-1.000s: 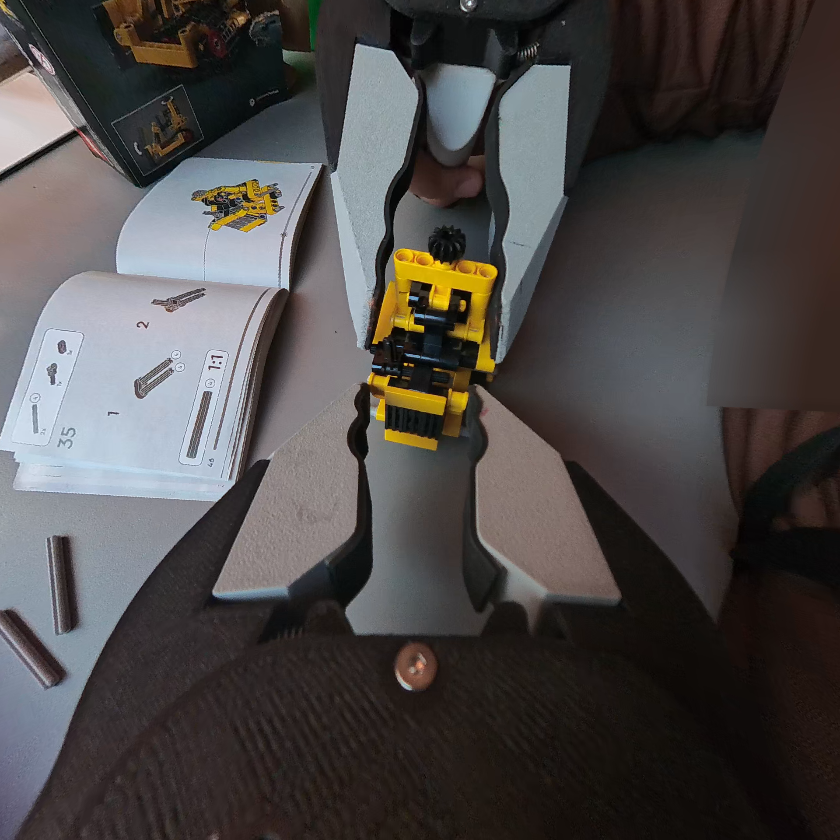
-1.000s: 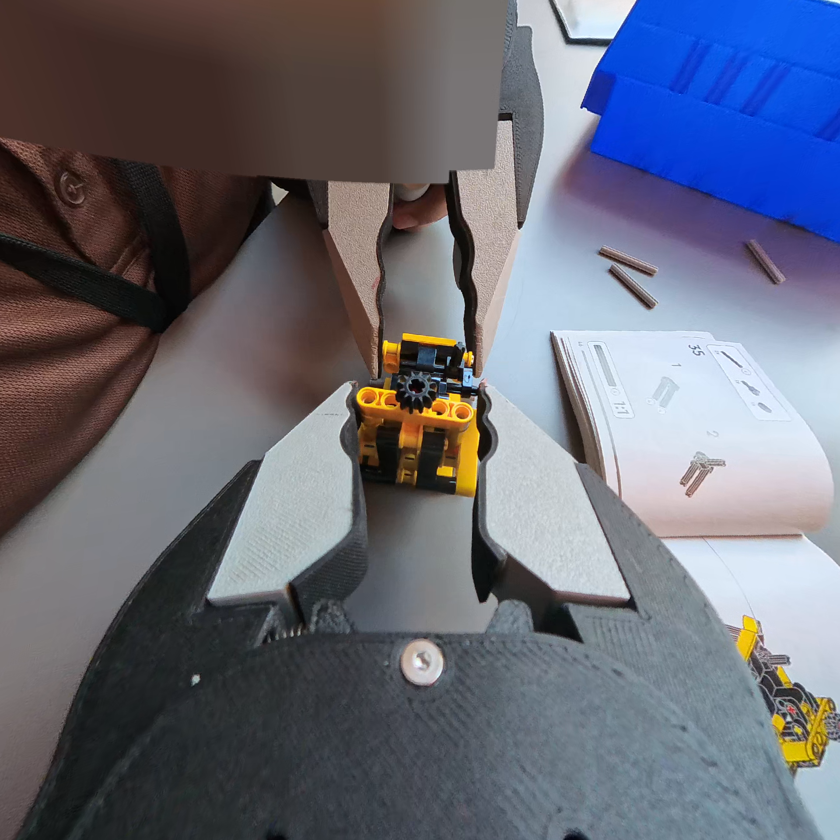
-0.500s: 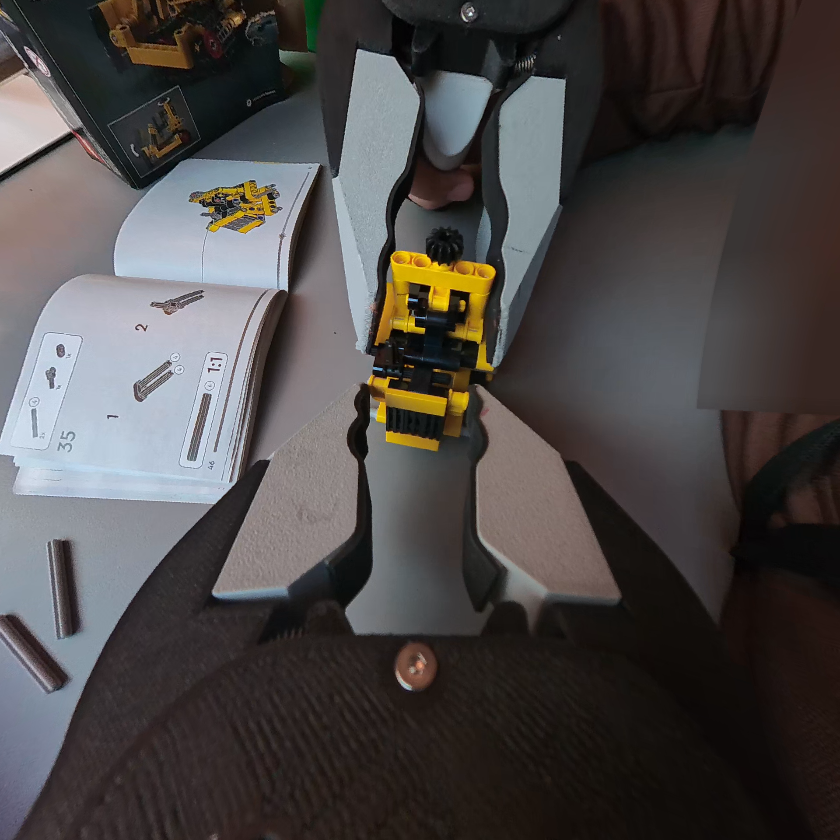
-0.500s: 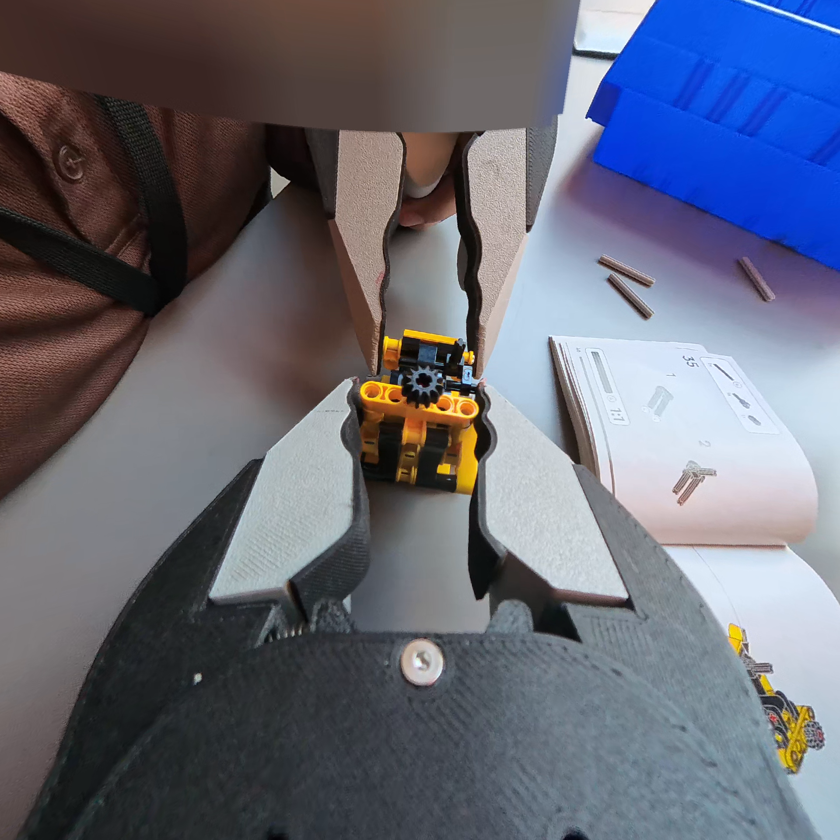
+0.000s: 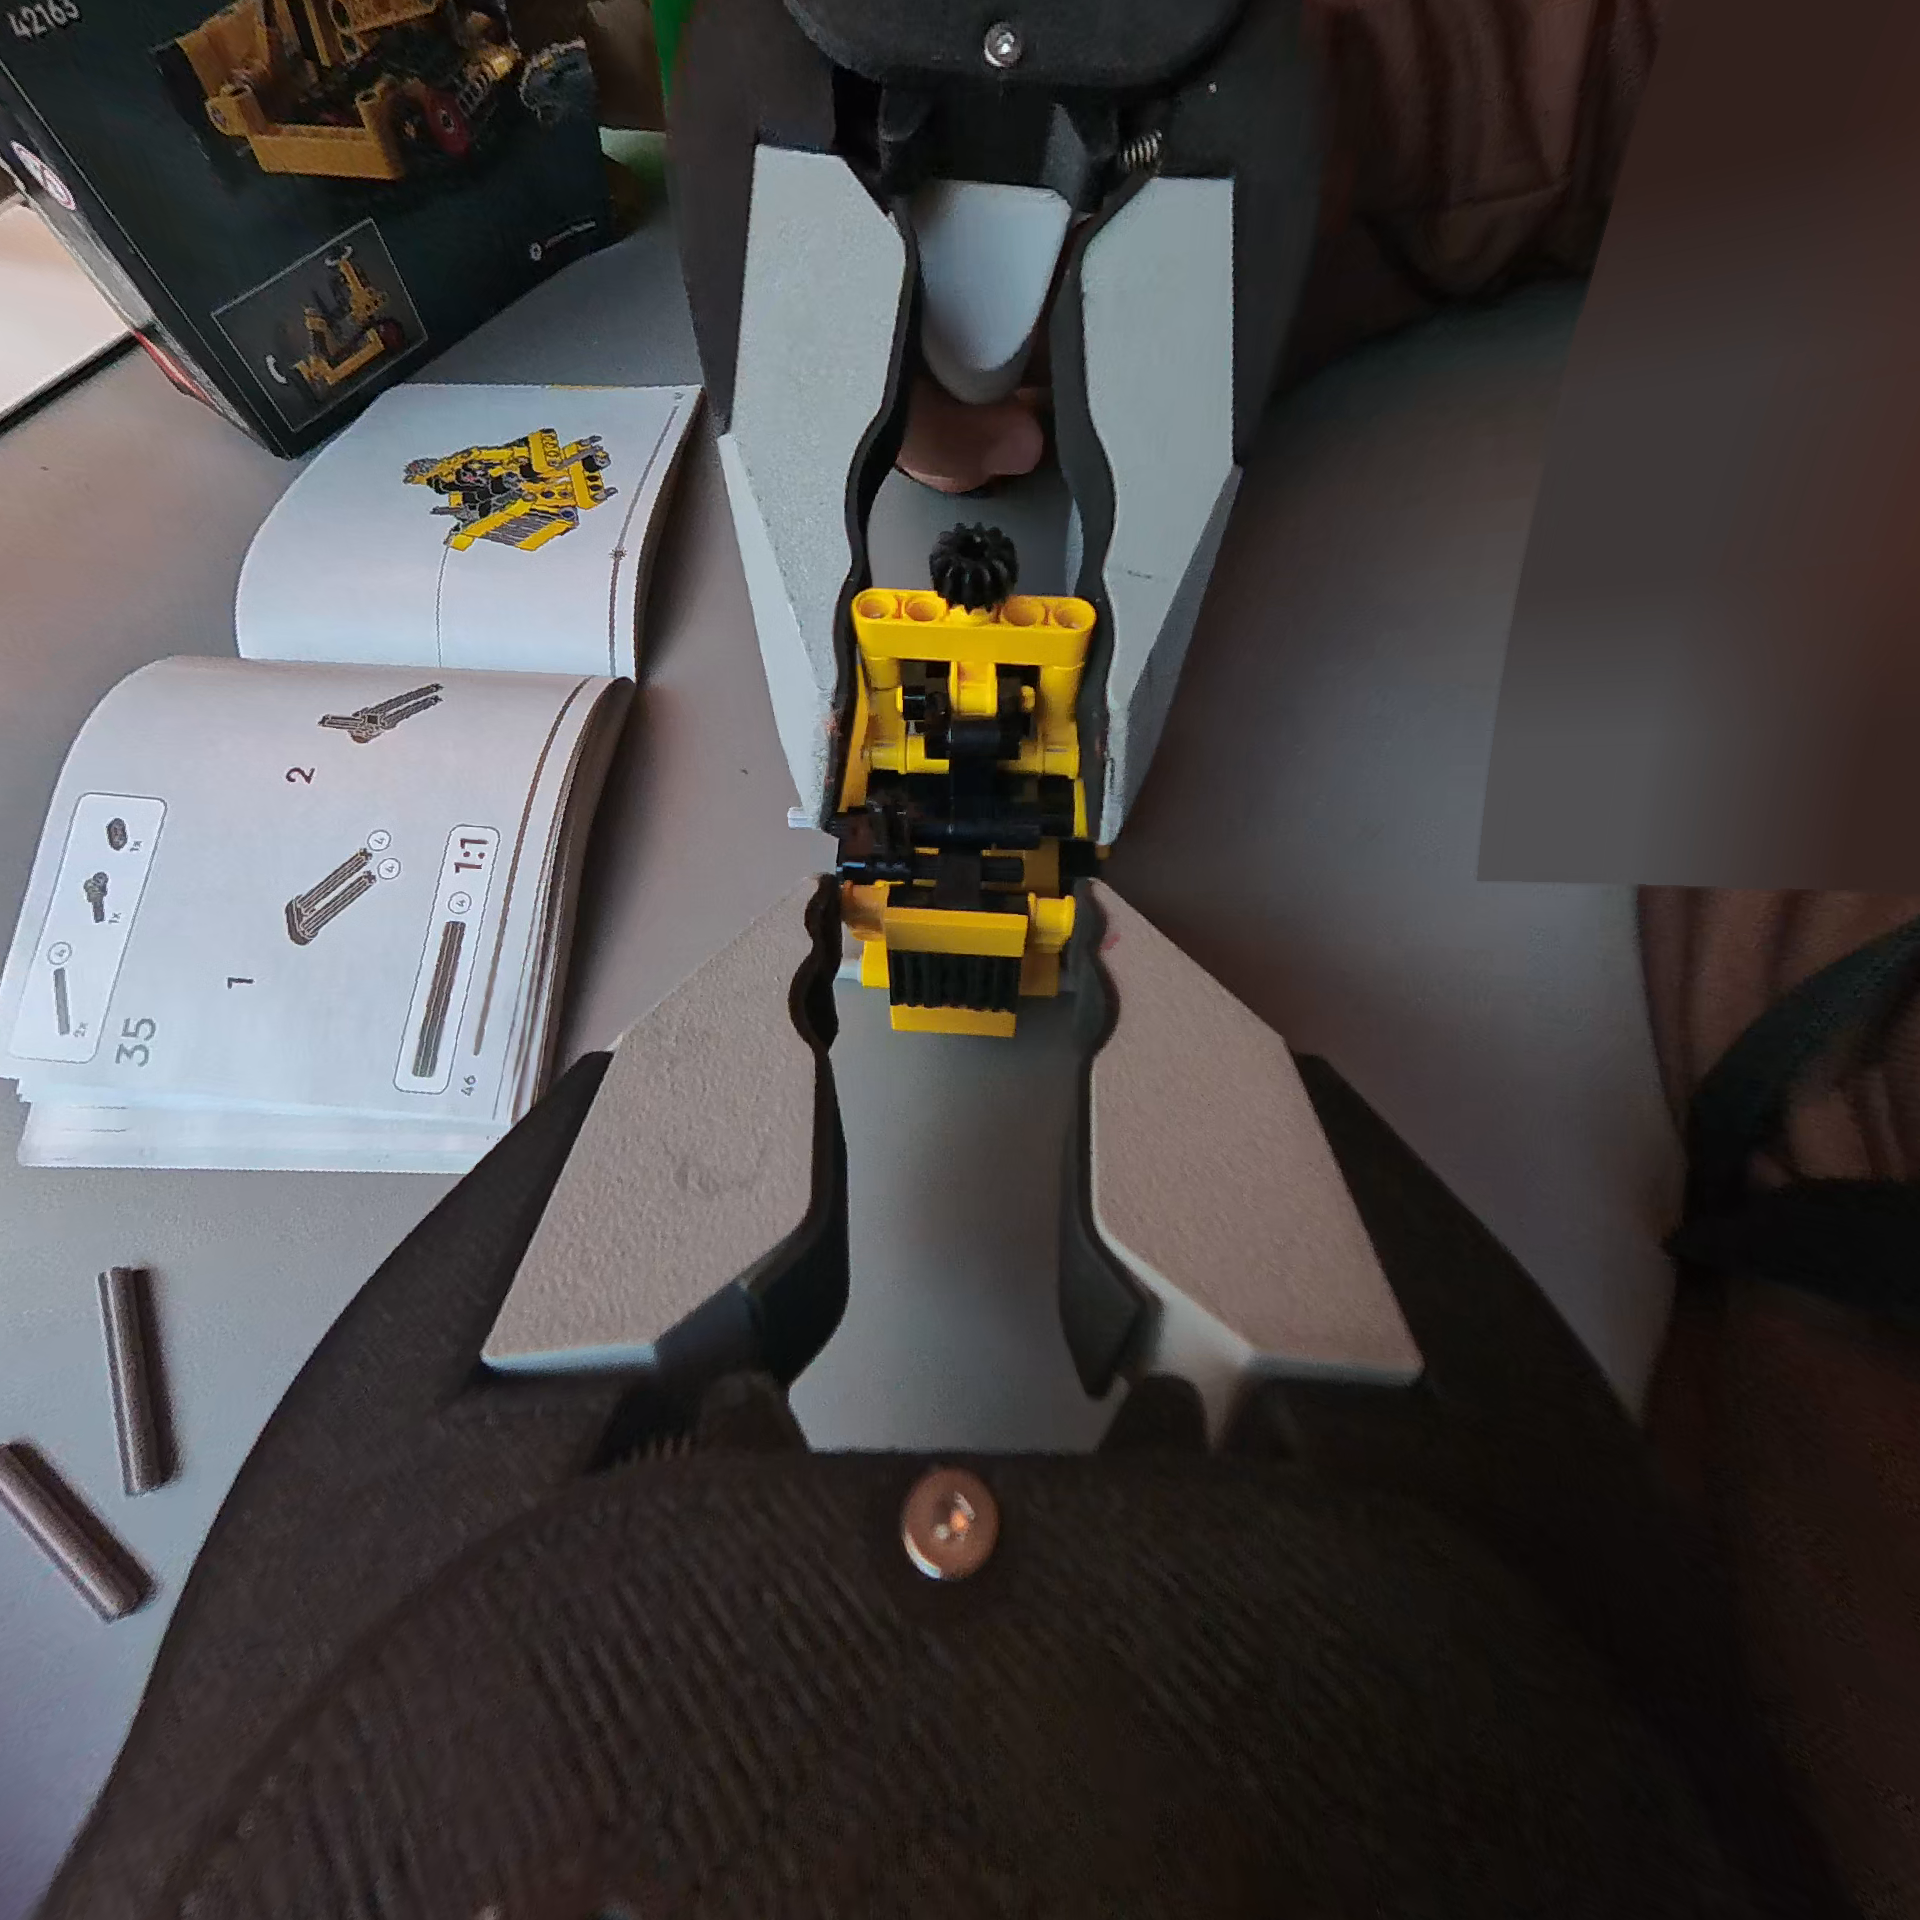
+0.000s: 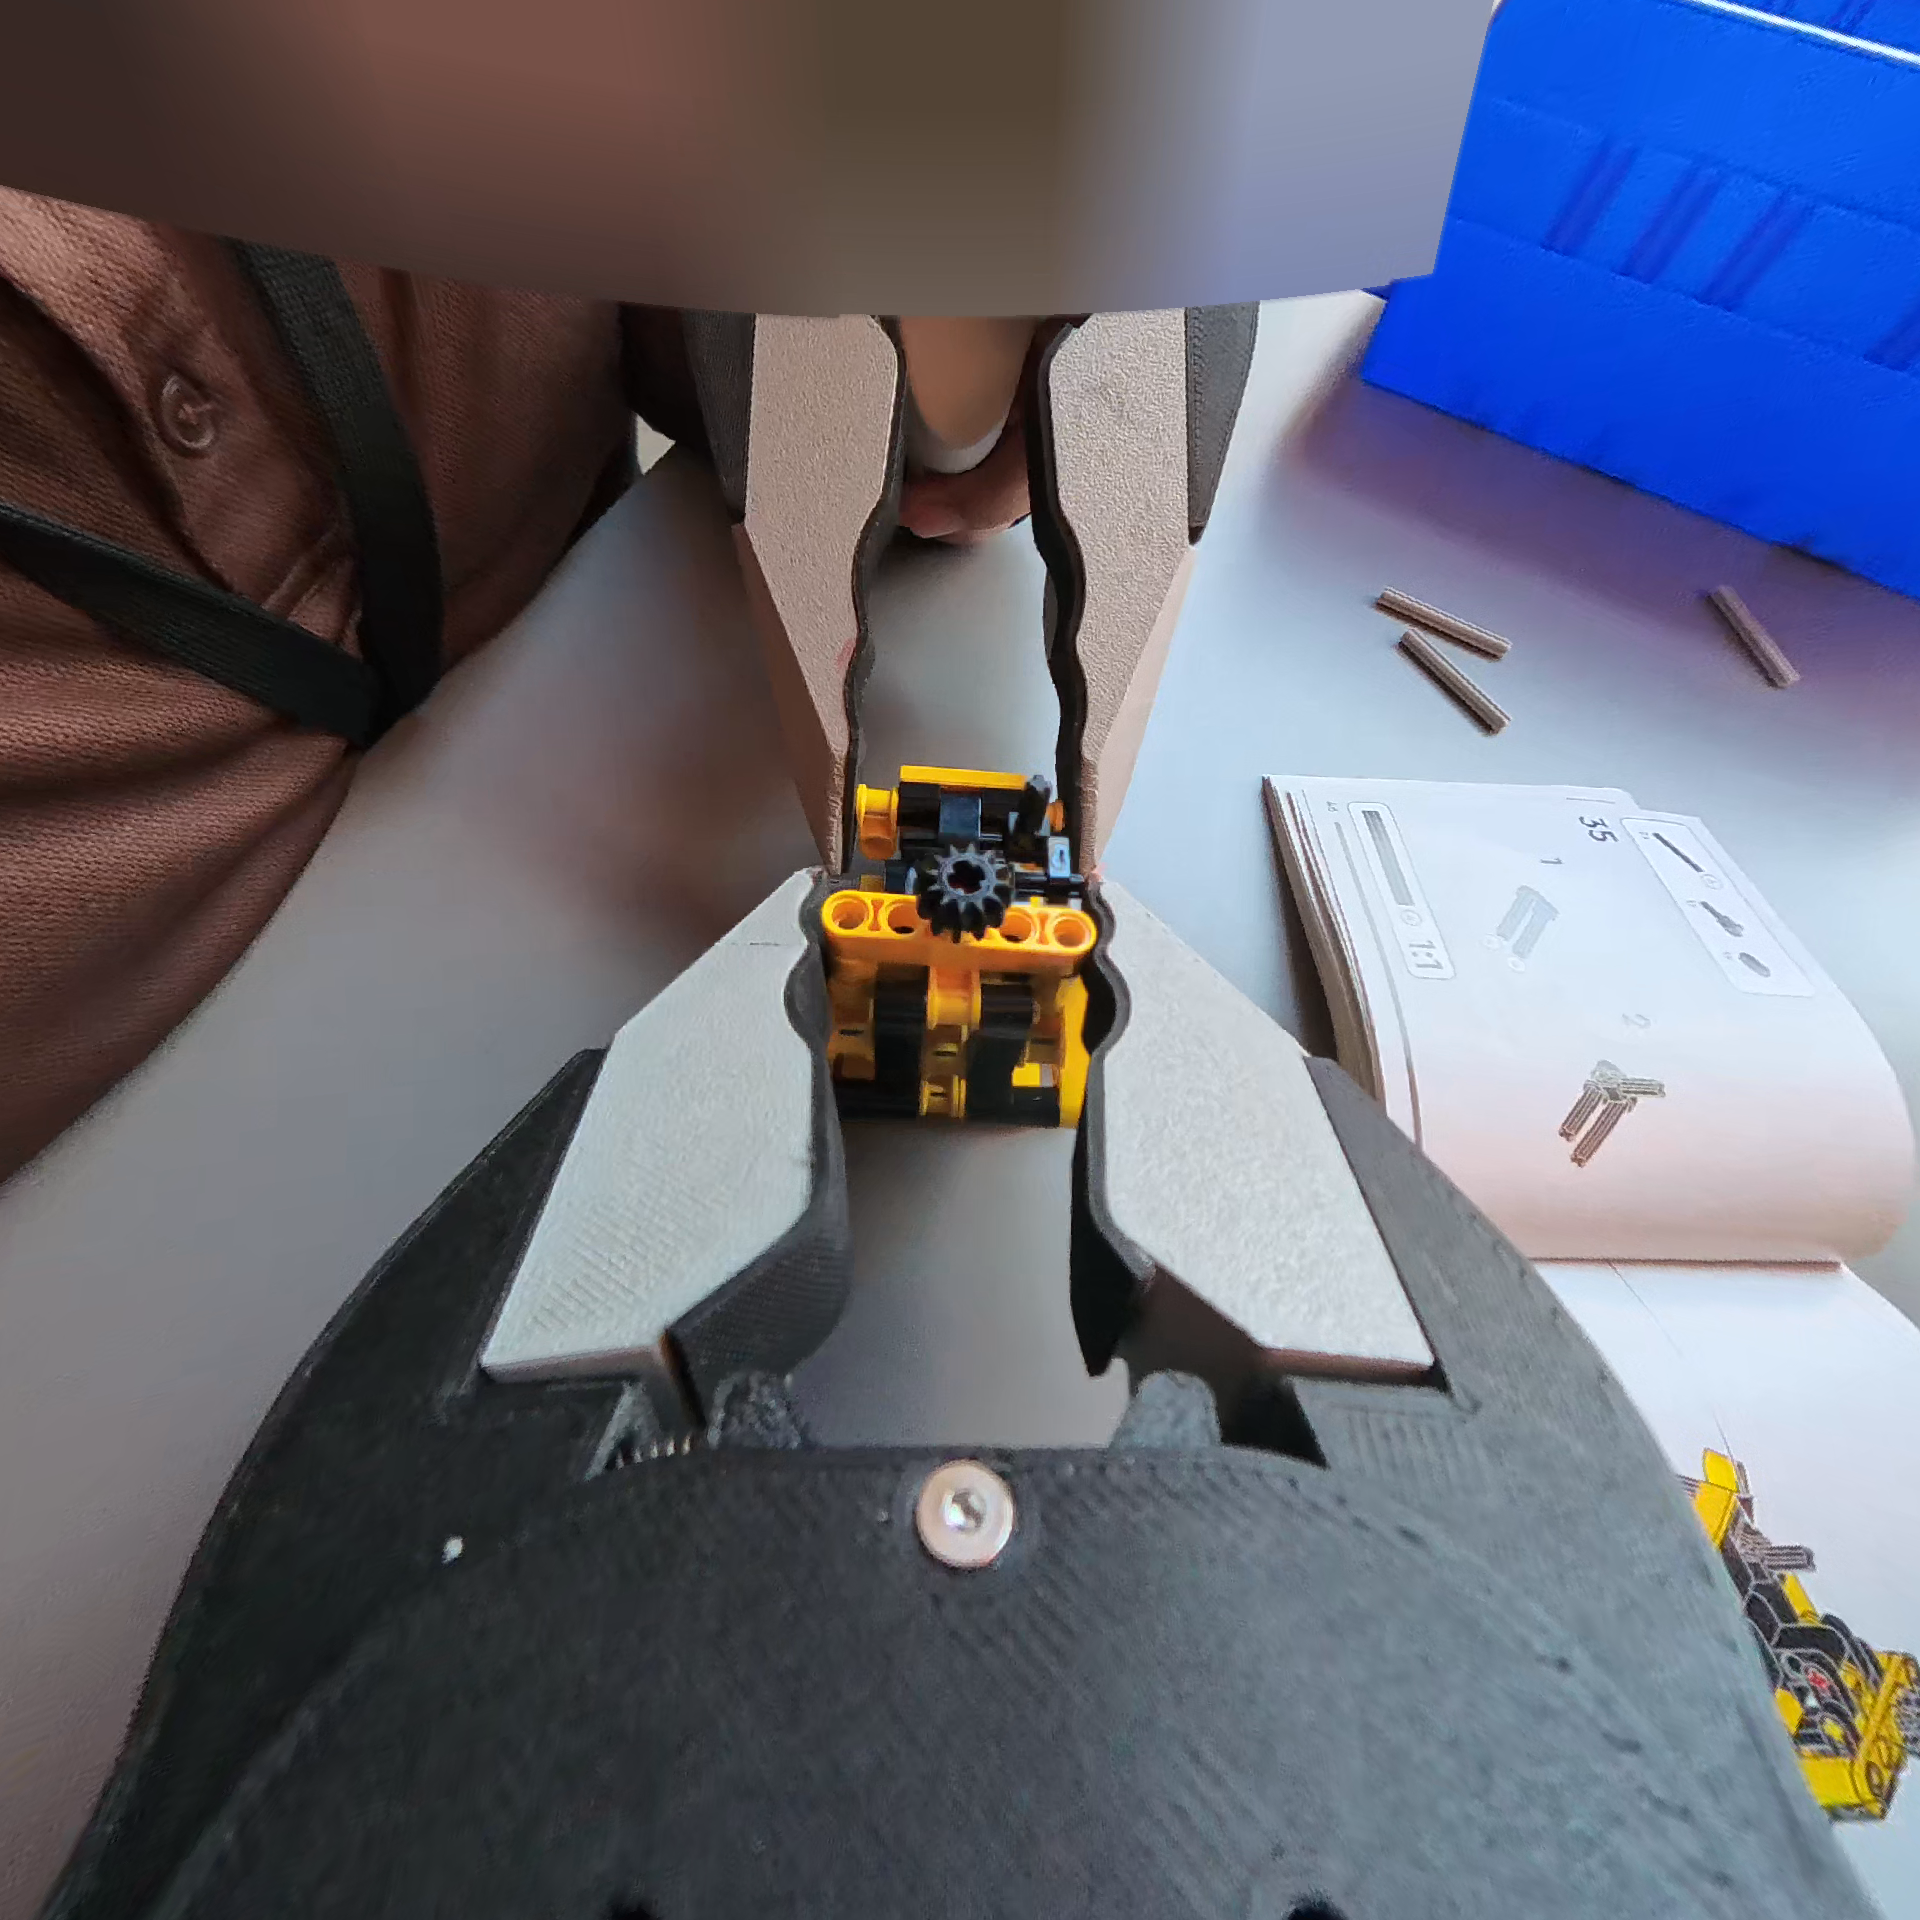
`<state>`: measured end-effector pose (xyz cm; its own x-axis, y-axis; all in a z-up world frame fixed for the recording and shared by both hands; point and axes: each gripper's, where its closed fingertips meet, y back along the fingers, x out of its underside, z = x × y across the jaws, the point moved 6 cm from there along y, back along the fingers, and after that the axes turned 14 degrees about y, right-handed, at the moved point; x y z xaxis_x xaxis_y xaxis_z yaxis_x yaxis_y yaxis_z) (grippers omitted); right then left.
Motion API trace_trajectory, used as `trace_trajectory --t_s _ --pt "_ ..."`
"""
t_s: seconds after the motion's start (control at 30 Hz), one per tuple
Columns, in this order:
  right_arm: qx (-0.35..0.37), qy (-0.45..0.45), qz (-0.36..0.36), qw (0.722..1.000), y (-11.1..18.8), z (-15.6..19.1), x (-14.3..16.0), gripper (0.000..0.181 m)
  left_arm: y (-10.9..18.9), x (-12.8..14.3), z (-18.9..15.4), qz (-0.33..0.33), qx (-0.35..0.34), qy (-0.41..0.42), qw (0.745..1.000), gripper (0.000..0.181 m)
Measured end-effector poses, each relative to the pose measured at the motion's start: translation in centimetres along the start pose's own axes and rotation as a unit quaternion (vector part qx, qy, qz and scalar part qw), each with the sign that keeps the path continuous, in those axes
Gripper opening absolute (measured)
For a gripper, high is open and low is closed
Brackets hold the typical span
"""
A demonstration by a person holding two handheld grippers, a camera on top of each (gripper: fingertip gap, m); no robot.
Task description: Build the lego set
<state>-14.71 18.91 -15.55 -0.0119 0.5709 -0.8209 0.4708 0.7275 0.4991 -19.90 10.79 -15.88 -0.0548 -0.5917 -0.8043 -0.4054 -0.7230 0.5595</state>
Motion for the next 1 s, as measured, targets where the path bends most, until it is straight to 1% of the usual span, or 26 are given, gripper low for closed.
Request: trace_trajectory --t_s 0.07,0.2,0.23,0.27,0.33,0.57,0.8,1.0 --pt "0.000 0.005 0.002 1.000 -0.06 -0.01 -0.02 0.047 -0.02 -0.03 0.07 0.000 0.001 0.003 1.000 0.041" --pt "0.000 0.011 0.006 1.000 -0.34 -0.17 -0.02 0.056 -0.05 -0.05 -0.01 -0.001 0.000 -0.003 1.000 0.041" --pt "-0.003 0.014 0.009 1.000 -0.49 -0.16 -0.02 0.049 -0.06 -0.04 -0.01 -0.001 0.000 -0.003 1.000 0.041" --pt "-0.006 0.018 0.010 1.000 -0.58 -0.09 -0.08 0.047 -0.05 -0.05 0.02 -0.001 -0.001 -0.002 1.000 0.042" --pt "0.004 0.020 0.015 1.000 -0.62 -0.23 -0.09 0.047 -0.03 -0.10 0.30 -0.003 -0.009 0.007 1.000 0.041" --pt "0.016 0.024 0.019 0.999 -0.81 -0.12 -0.28 0.046 0.03 -0.06 0.32 0.000 -0.001 0.008 1.000 0.041" --pt "0.003 0.033 0.015 0.999 -0.74 0.06 -0.29 0.045 0.02 0.03 0.13 0.001 0.002 -0.001 1.000 0.041" --pt "0.014 0.025 0.020 0.999 -0.84 -0.09 -0.25 0.044 0.06 -0.01 0.32 0.000 -0.003 0.005 1.000 0.041"
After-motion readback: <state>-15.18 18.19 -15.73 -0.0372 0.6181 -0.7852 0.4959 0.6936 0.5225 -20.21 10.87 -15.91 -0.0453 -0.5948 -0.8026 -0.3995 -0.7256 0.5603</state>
